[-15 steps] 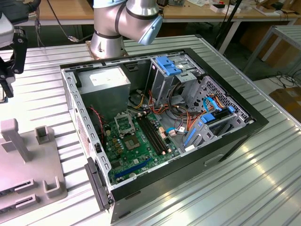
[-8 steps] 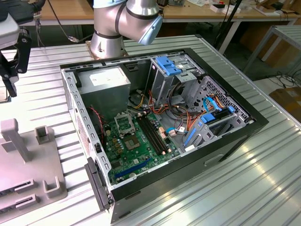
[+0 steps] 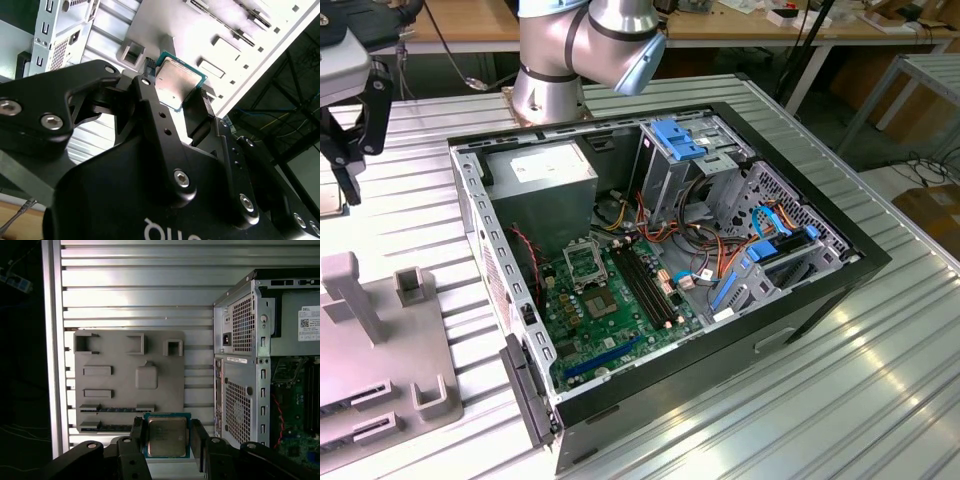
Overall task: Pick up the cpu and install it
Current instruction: 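Pick up the cpu and move it towards the insertion slot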
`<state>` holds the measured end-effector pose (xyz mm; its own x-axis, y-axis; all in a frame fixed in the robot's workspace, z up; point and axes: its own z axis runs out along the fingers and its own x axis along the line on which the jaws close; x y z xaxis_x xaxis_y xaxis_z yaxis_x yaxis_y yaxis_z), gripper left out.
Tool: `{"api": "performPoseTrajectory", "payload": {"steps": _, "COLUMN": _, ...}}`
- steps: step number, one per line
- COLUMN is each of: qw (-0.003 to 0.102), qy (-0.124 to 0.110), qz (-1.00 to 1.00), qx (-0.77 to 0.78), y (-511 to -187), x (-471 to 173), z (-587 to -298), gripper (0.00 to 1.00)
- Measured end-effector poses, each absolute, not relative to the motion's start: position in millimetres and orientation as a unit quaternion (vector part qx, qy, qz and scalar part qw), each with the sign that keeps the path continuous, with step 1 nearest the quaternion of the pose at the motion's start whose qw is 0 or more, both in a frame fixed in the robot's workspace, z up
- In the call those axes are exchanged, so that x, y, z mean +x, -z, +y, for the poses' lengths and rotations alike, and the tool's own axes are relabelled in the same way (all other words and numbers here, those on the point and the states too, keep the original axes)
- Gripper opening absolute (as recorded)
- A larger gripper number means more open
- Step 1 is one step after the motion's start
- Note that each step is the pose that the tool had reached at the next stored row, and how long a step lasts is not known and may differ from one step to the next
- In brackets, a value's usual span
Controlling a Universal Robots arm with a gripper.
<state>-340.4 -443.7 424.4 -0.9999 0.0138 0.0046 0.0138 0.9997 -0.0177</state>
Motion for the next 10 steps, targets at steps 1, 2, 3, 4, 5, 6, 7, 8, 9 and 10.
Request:
{"api": "performPoseTrajectory", "payload": {"steps": 1, "qw": 0.002, "qy": -0.009, "qz": -1.0, "qx": -0.007, "y": -424.4, "x": -339.9, "z": -443.7, "gripper": 0.47}}
{"api": "performPoseTrajectory", "payload": {"steps": 2, "qw": 0.002, "qy": -0.009, "qz": -1.0, "qx": -0.007, "y": -424.3, "x": -339.5, "z": -443.7, "gripper": 0.47}}
{"api": "performPoseTrajectory", "payload": {"steps": 3, "qw": 0.002, "qy": -0.009, "qz": -1.0, "qx": -0.007, "y": -424.3, "x": -339.1, "z": -443.7, "gripper": 0.47}}
{"api": "performPoseTrajectory", "payload": {"steps": 4, "qw": 0.002, "qy": -0.009, "qz": -1.0, "qx": -0.007, "y": -424.4, "x": -338.3, "z": -443.7, "gripper": 0.47}}
{"api": "performPoseTrajectory", "payload": {"steps": 5, "qw": 0.002, "qy": -0.009, "qz": -1.0, "qx": -0.007, "y": -424.3, "x": -337.9, "z": -443.7, "gripper": 0.47}}
{"api": "performPoseTrajectory", "payload": {"steps": 6, "qw": 0.002, "qy": -0.009, "qz": -1.0, "qx": -0.007, "y": -424.3, "x": -337.5, "z": -443.7, "gripper": 0.47}}
{"api": "performPoseTrajectory", "payload": {"steps": 7, "qw": 0.002, "qy": -0.009, "qz": -1.0, "qx": -0.007, "y": -424.3, "x": -336.9, "z": -443.8, "gripper": 0.47}}
{"api": "performPoseTrajectory", "payload": {"steps": 8, "qw": 0.002, "qy": -0.009, "qz": -1.0, "qx": -0.007, "y": -424.3, "x": -336.5, "z": -443.7, "gripper": 0.47}}
{"api": "performPoseTrajectory", "payload": {"steps": 9, "qw": 0.002, "qy": -0.009, "qz": -1.0, "qx": -0.007, "y": -424.3, "x": -336.1, "z": -443.7, "gripper": 0.47}}
{"api": "performPoseTrajectory", "payload": {"steps": 10, "qw": 0.002, "qy": -0.009, "qz": -1.0, "qx": -0.007, "y": -424.4, "x": -335.6, "z": -443.7, "gripper": 0.47}}
